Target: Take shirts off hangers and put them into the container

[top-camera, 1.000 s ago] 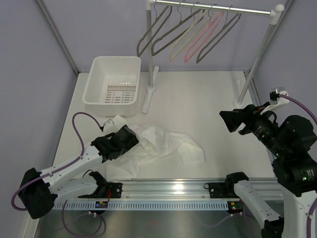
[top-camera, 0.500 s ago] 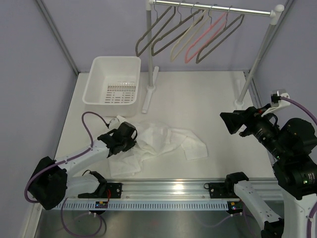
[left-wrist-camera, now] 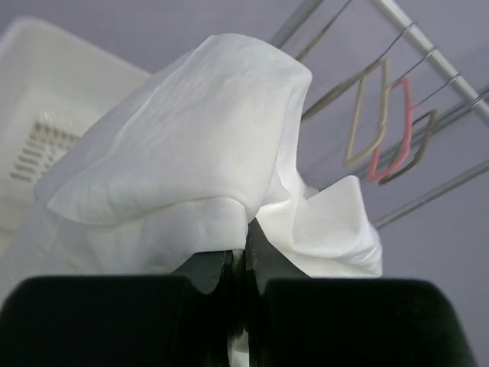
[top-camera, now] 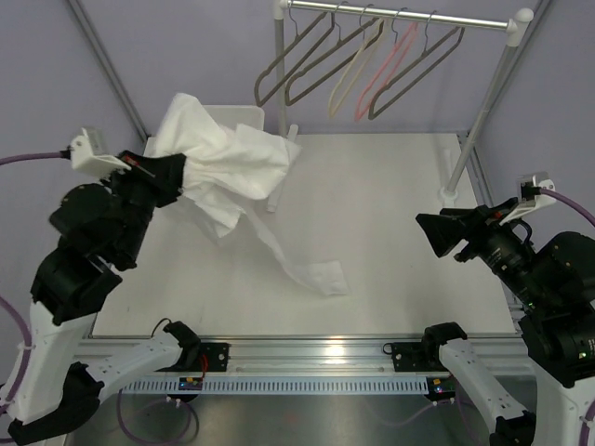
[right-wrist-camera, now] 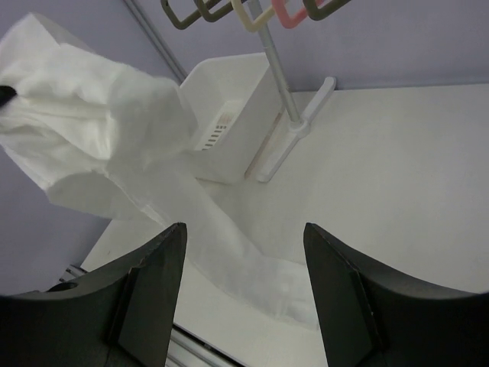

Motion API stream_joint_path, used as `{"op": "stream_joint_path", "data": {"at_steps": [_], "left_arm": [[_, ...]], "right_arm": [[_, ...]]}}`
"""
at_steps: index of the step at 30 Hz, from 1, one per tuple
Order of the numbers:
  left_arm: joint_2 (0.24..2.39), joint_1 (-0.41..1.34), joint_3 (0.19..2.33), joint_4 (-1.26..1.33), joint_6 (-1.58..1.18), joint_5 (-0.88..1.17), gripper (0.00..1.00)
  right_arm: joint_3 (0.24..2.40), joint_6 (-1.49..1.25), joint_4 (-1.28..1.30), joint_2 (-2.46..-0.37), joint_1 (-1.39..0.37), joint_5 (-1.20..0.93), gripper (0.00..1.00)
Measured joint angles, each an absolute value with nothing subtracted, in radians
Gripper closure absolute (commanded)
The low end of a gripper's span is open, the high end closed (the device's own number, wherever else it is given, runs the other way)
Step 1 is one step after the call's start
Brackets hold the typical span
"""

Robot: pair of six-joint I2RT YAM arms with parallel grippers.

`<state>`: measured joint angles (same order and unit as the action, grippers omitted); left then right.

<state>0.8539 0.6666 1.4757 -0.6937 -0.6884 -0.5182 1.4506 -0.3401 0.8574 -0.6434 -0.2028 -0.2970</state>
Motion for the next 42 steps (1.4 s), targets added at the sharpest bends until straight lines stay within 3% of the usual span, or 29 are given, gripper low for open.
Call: {"op": "stream_joint_path", "data": {"at_steps": [6, 11, 16, 21, 27, 42], "left_arm": [[0.975, 0.666, 1.775, -0.576, -0.336, -0.667, 1.0], [1.148, 0.621, 1.873, -0.437, -0.092, -0.688, 1.0], [1.281, 0.502, 1.849, -0.236, 0.035, -0.58, 1.0], [1.427, 0.295, 1.946, -0.097, -0.005, -0.399, 1.0], [1.753, 0.065, 2.377, -0.02, -0.166, -0.179, 1.0], [1.954, -0.018, 2.61, 0.36, -0.352, 0.019, 1.0]], "right_arm": [[1.505, -0.345, 0.861, -0.647, -0.203, -0.302, 0.29], [1.491, -0.356, 0.855, -0.646, -0.203, -0.311, 0.29], [1.428, -0.368, 0.848, -0.646, -0.203, -0.333, 0.29], [1.411, -0.372, 0.858, -0.647, -0.203, -0.35, 0.29], [1.33, -0.39, 0.832, -0.643, -0.203, -0.388, 0.29], [1.259, -0.396, 0.804, -0.671, -0.203, -0.415, 0.29]]}}
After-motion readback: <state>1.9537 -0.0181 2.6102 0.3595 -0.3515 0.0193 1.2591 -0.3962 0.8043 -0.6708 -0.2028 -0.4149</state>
